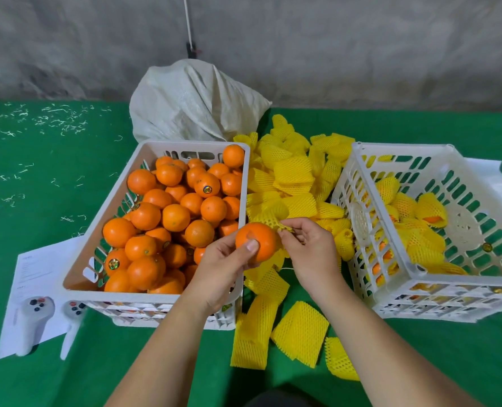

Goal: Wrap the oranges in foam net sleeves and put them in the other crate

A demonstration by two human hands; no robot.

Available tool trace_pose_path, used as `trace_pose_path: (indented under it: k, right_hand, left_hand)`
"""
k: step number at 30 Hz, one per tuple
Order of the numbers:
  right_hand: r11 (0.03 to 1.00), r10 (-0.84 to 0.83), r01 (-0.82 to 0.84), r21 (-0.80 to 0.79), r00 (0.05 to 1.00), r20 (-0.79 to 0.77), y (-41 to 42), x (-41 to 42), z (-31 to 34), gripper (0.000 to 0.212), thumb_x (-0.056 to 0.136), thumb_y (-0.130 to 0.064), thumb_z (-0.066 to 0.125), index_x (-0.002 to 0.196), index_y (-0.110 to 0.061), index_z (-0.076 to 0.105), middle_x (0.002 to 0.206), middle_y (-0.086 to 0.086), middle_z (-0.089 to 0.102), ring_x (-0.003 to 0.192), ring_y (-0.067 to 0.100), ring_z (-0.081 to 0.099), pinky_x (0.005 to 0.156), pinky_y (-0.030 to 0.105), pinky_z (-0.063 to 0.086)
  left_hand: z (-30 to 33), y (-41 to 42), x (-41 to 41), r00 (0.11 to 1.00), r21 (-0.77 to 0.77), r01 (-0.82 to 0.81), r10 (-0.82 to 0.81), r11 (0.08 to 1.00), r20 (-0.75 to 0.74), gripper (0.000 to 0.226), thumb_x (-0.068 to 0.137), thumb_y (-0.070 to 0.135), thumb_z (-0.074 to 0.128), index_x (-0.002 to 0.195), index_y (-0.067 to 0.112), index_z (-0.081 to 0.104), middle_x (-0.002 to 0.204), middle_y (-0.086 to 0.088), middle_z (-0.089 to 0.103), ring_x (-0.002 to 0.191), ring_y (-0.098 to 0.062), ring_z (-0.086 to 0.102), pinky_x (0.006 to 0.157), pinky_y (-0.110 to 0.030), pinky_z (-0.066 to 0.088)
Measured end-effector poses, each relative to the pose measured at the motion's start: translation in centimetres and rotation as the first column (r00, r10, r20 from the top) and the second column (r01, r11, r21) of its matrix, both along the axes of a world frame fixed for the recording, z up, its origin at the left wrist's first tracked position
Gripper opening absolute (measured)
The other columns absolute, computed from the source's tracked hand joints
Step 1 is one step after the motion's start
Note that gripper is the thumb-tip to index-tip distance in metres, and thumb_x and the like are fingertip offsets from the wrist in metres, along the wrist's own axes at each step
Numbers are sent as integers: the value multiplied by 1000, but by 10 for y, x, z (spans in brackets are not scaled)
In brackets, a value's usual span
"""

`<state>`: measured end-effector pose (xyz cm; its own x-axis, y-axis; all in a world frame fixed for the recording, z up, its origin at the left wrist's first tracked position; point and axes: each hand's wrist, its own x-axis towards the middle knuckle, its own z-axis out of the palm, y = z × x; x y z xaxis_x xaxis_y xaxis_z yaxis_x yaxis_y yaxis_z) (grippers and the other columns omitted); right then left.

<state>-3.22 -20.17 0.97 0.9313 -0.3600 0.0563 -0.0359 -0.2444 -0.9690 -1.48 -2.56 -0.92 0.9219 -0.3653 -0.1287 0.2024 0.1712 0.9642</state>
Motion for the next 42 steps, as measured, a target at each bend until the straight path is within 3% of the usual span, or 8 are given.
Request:
trace_pose_path:
  k: [7, 12, 17, 24, 30, 33, 37, 42]
  right_hand:
    - [947, 169, -105, -305, 967, 190, 15, -34, 3, 14, 94, -16, 68, 105, -24, 71, 99, -16, 66, 92, -1, 61, 76, 17, 50]
    - [879, 247, -107, -464, 936, 252, 25, -35, 1, 20, 91, -6, 68, 110, -12, 69, 108, -3, 61, 104, 13, 57, 87, 29, 50]
    - [853, 210, -52, -519, 945, 252, 18, -24, 10, 28, 92, 3, 64, 117, -10, 69, 118, 4, 58, 110, 23, 58, 86, 36, 54]
    - [760, 312, -68, -646, 910, 272, 11, -32, 14, 18, 88, -2, 65, 104, -8, 70, 104, 5, 62, 92, 18, 59, 72, 25, 48]
    - [851, 227, -73, -520, 945, 237, 17, -36, 7, 46, 93, -7, 66, 137, -15, 55, 128, -1, 46, 117, 17, 53, 90, 27, 52]
    - [837, 244, -57, -544, 929, 279, 11, -31, 10, 43, 98, -4, 56, 140, -13, 60, 127, 4, 52, 108, 13, 56, 80, 11, 44]
    - [815, 185, 69, -575, 910, 371, 6, -27, 13, 33, 96, -6, 55, 126, -6, 70, 111, 9, 61, 85, 1, 46, 74, 0, 33]
    - [855, 287, -104, -509, 911, 296, 22, -47, 5, 35, 91, -2, 67, 124, -12, 68, 118, 2, 60, 108, 12, 60, 90, 24, 53]
  left_hand:
    - [-8, -7, -3, 972, -26, -190, 192, 981, 135, 76, 85, 33, 79, 147, 48, 37, 131, 17, 62, 114, -21, 69, 93, -41, 62]
    - [-9, -5, -1, 990, -98, -109, 116, 989, 74, 57, 92, 36, 74, 145, 35, 53, 123, -3, 72, 105, -20, 71, 86, -30, 58]
    - [-14, 2, 0, 988, -12, 44, -42, 999, 149, 78, 98, 8, 72, 154, 49, 39, 136, -11, 64, 122, -27, 68, 100, -42, 58]
    - [-20, -10, -5, 940, 8, -228, 217, 974, 264, 59, 91, 28, 82, 142, 38, 55, 109, -6, 73, 90, -22, 69, 76, -43, 62]
    - [-18, -10, -5, 968, 5, -200, 196, 980, 156, 42, 84, 39, 78, 123, 37, 59, 92, 2, 70, 82, -20, 65, 69, -40, 54]
    - [-15, -5, -8, 977, -35, -35, 42, 999, 210, 61, 92, 46, 79, 144, 40, 49, 114, 5, 70, 96, -12, 68, 75, -26, 56]
    - [-11, -8, -11, 952, 38, -115, 99, 993, 289, 55, 95, 49, 76, 144, 46, 52, 121, 7, 71, 101, -11, 71, 77, -26, 58]
    - [-17, -9, -8, 915, 44, -262, 234, 964, 328, 63, 90, 26, 69, 149, 29, 46, 123, 9, 70, 108, -17, 72, 84, -27, 59]
